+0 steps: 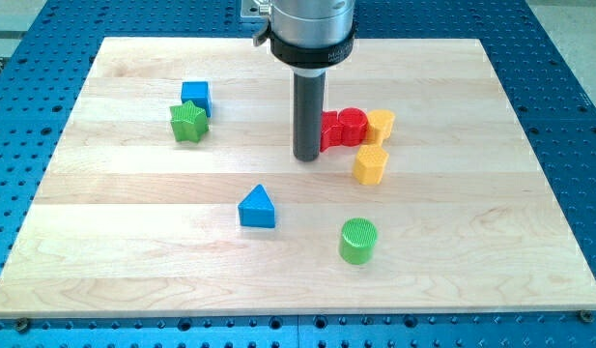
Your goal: Move the yellow hexagon to the right side of the yellow heart
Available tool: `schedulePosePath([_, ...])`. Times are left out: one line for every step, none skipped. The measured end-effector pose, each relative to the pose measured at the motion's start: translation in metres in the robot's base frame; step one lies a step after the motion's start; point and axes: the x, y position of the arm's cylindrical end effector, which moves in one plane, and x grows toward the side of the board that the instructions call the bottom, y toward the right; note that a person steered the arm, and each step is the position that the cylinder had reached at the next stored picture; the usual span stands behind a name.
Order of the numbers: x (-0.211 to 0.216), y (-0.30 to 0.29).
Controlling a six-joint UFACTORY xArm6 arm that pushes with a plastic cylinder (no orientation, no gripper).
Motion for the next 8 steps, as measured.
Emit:
schedulePosePath([0.028,0.009])
schedulePosePath([0.028,0.062])
schedulePosePath([0.019,0.118])
schedulePosePath([0.019,0.119])
schedulePosePath([0.040,0.131])
schedulePosePath([0.077,0.160])
schedulePosePath([0.069,0.170])
schedulePosePath([0.023,0.162])
